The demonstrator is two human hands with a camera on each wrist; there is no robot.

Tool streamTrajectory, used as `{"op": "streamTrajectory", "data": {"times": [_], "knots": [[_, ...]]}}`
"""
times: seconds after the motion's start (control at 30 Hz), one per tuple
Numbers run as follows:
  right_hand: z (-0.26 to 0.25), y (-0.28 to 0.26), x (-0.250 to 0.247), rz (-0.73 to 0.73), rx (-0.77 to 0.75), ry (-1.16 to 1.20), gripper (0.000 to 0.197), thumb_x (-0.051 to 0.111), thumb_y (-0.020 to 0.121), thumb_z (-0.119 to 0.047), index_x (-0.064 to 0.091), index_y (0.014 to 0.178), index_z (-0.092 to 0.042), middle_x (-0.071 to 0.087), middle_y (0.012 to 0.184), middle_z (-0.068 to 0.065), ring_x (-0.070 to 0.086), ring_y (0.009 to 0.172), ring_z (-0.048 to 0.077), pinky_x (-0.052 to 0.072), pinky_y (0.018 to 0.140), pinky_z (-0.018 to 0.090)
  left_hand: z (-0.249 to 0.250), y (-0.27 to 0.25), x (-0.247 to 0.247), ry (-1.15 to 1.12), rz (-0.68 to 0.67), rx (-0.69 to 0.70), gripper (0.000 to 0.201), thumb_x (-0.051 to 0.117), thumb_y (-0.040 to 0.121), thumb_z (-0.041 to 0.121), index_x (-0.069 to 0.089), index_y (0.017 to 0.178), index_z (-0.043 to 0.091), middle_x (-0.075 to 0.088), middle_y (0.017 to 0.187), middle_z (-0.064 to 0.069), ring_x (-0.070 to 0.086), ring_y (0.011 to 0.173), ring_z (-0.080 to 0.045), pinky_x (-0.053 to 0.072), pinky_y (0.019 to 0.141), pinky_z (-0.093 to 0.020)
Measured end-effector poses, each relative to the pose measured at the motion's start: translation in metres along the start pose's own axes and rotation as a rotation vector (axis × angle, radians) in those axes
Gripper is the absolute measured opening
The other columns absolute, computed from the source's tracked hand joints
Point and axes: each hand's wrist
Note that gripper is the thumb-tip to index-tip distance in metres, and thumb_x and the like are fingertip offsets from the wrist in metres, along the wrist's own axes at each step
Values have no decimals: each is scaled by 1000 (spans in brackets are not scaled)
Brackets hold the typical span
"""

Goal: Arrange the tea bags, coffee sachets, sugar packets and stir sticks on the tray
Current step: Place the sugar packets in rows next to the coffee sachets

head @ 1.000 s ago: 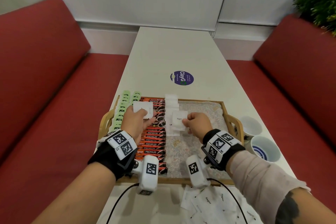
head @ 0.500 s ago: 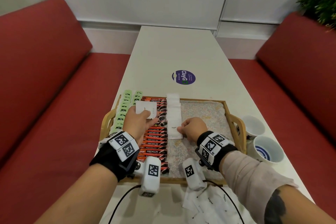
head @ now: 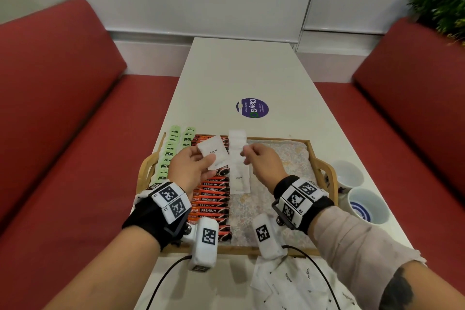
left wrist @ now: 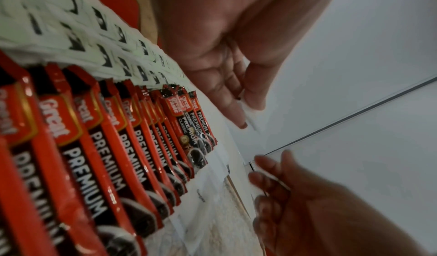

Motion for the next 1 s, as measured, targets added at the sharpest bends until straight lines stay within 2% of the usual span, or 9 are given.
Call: {"op": "streamTrajectory", "data": {"times": [0.1, 0.17, 0.23, 0.33, 0.4, 0.6, 0.67, 0.77, 1.0], "knots": [[-14, -6, -1, -88, -89, 67, 23, 59, 92, -33, 64, 84, -12, 62, 76, -4, 53, 65, 7, 44, 67, 26, -1, -1, 4, 55, 1, 32, 15, 65, 85, 2, 61, 93, 14, 67, 99, -11, 67, 84, -21, 56, 56, -19], [-14, -7, 1, -162, -109, 32, 11, 69, 86, -26, 62, 82, -18, 62, 73, -4, 54, 65, 9, 45, 63, 24, -2, -2, 7, 81, -11, 46, 15, 66, 85, 3, 62, 92, 16, 68, 94, -9, 67, 81, -19, 56, 54, -19], [-10, -8, 2, -217, -94, 13, 10, 73, 82, -16, 64, 87, -14, 60, 71, 0, 53, 61, 10, 46, 60, 23, -3, -3, 8, 123, -16, 64, 16, 68, 83, 5, 62, 93, 15, 69, 89, -5, 67, 77, -18, 56, 55, -23], [-5, -10, 2, -224, -73, 23, 14, 70, 84, -13, 67, 92, -2, 64, 71, 4, 54, 57, 12, 47, 57, 24, -4, -3, 10, 186, -10, 94, 17, 72, 81, 7, 63, 90, 18, 70, 85, -3, 66, 73, -16, 53, 61, -28], [-1, -10, 0, -214, -55, 31, 20, 64, 89, -17, 65, 88, 2, 65, 71, 5, 54, 54, 12, 45, 54, 22, -5, -3, 11, 206, -23, 88, 18, 73, 79, 7, 62, 89, 17, 70, 84, -3, 65, 71, -16, 51, 61, -28], [15, -7, -5, -144, 47, -16, 26, 64, 90, -16, 52, 67, -10, 54, 60, 0, 47, 50, 12, 38, 44, 16, -8, -1, 10, 283, -39, 80, 22, 72, 80, 8, 59, 92, 21, 67, 89, 3, 62, 75, -11, 46, 59, -24], [25, -4, -8, -110, 123, -49, 26, 66, 88, -15, 52, 67, -10, 57, 62, 2, 50, 50, 13, 39, 42, 17, -7, -2, 9, 297, -12, 91, 25, 72, 80, 6, 59, 97, 18, 65, 89, 6, 60, 76, -9, 47, 63, -24], [35, -3, -9, -136, 217, -138, 29, 68, 87, -16, 50, 64, -13, 59, 62, 3, 53, 51, 15, 43, 49, 26, -7, 0, 8, 330, 11, 101, 30, 72, 80, 3, 59, 104, 15, 64, 91, 6, 60, 80, -10, 48, 75, -29], [35, -10, -6, -234, 296, -199, 31, 70, 86, -17, 51, 62, -13, 59, 54, 2, 50, 43, 14, 43, 47, 25, -12, 0, 10, 342, 31, 115, 29, 70, 80, 1, 59, 103, 16, 64, 93, 5, 58, 80, -10, 47, 79, -31]]}}
Point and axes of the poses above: each hand's wrist, its own y-axis towards the middle knuckle, its own x-axis out of the palm, z = x × y
